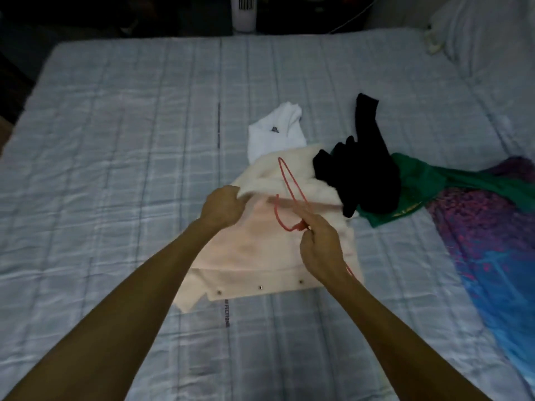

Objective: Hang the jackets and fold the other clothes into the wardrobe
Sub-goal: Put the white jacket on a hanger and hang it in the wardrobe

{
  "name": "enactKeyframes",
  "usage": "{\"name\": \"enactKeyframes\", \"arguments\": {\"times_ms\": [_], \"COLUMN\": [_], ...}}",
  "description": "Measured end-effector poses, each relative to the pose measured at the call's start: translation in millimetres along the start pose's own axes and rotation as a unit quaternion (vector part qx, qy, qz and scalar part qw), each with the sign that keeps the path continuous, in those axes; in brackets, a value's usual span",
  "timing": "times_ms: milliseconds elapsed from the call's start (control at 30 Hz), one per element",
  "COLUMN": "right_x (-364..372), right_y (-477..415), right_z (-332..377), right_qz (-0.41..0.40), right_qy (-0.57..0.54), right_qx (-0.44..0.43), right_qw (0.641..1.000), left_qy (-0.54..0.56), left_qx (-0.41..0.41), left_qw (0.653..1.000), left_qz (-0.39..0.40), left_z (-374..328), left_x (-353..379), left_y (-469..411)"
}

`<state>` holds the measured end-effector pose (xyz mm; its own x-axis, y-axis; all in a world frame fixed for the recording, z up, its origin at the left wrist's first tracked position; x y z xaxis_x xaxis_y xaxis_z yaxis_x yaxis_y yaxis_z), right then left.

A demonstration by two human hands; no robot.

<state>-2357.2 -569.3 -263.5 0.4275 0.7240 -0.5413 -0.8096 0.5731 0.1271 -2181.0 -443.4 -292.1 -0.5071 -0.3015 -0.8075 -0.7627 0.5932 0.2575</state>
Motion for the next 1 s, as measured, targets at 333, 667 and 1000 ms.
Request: {"name": "enactKeyframes", "arguments": {"times_ms": [333, 667, 1000], "right_x": [-111.0, -165.7, -197.4], "right_y": [102.1, 179.2, 224.0], "right_z": [95.9, 170.2, 204.1], "right_qz": [-0.085, -0.111, -0.101], "right_qy": [-0.005, -0.073, -0.07], "right_qx": [-0.013, -0.063, -0.095], "right_qw": [0.996, 0.989, 0.988], "left_qy": [0.292, 0.483, 0.6], "left_qx": [-0.058, -0.05, -0.08], "left_qw": [0.949, 0.862, 0.738], "left_qz": [-0.1, -0.147, -0.299], "left_z": [-135.2, -242.3, -312.3], "left_x": [-105.9, -169.8, -214.4], "left_y": [113.8, 227.5, 322.6]}}
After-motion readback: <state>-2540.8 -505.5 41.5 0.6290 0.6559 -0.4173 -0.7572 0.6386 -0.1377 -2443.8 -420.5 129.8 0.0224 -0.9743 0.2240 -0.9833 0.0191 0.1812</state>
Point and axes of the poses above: each hand's wrist, its own y-axis away from the middle knuckle, its own x-axis out of the palm, z = x × y, the point moved 7 cm from there along -y, towards the middle knuckle, and after that the axes turned 5 degrees about x, right-handed, at the moved point
